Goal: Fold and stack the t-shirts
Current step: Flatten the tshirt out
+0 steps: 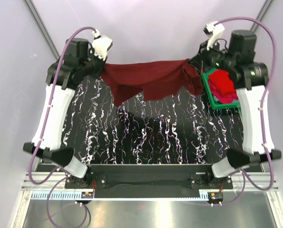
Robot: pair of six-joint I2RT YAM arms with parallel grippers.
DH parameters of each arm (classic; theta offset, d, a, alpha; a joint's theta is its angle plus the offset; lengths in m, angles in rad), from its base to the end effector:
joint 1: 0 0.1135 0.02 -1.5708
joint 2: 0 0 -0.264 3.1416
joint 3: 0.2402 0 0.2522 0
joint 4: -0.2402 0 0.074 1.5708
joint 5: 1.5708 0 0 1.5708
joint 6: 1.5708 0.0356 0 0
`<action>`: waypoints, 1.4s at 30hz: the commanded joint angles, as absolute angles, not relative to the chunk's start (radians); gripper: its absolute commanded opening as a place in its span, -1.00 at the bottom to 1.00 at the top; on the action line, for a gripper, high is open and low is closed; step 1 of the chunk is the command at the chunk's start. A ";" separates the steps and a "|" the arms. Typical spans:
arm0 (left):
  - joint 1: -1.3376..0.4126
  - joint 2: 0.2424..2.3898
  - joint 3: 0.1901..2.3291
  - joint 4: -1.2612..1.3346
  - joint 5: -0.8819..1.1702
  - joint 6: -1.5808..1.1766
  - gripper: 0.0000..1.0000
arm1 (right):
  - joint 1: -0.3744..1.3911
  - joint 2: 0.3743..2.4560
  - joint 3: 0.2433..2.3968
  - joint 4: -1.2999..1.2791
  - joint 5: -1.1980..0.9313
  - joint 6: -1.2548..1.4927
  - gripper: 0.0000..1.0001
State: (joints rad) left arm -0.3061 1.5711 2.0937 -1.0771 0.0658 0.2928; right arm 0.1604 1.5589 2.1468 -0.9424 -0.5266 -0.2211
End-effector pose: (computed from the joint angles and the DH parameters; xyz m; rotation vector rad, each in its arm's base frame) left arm 0.2811 -0.0913 0.4941 0.6640 2.0185 -0.0778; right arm 0.2792 0.0633 0.5269 -0.6989 1.7690 0.4642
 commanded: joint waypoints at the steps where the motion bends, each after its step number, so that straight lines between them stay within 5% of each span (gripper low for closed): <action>1: -0.321 1.470 2.050 -1.035 0.003 0.336 -0.95 | 0.156 1.465 2.053 -0.960 -0.568 -0.135 -1.00; 8: -0.322 1.549 1.918 -1.043 0.041 0.353 -0.96 | 0.156 1.407 1.775 -0.848 -0.603 -0.083 -1.00; 20: -0.311 2.057 2.040 -0.991 0.078 0.362 -0.95 | 0.156 1.882 1.707 -0.664 -0.526 -0.169 -1.00; 23: -0.313 2.150 2.118 -0.956 0.048 0.341 -0.60 | 0.155 1.965 1.744 -0.650 -0.493 -0.190 -0.95; 28: -0.313 2.162 2.152 -0.859 -0.021 0.275 -0.37 | 0.155 2.011 1.799 -0.617 -0.414 -0.187 -1.00; 29: -0.313 2.146 2.135 -0.833 -0.038 0.270 -0.26 | 0.155 2.014 1.805 -0.609 -0.396 -0.187 -1.00; 30: -0.313 2.129 2.120 -0.807 -0.055 0.265 0.08 | 0.155 2.014 1.810 -0.598 -0.385 -0.187 -0.99; 32: -0.313 2.092 2.111 -0.779 -0.103 0.241 0.39 | 0.155 2.011 1.822 -0.597 -0.359 -0.176 -0.37; 34: -0.311 2.041 2.105 -0.802 -0.113 0.229 0.47 | 0.155 1.988 1.832 -0.606 -0.333 -0.187 0.17; 37: -0.313 1.903 1.993 -0.818 -0.080 0.210 0.52 | 0.163 1.922 1.774 -0.595 -0.287 -0.244 0.32; 42: -0.313 1.708 1.726 -0.825 -0.005 0.219 0.40 | 0.212 1.714 1.495 -0.557 -0.346 -0.440 0.23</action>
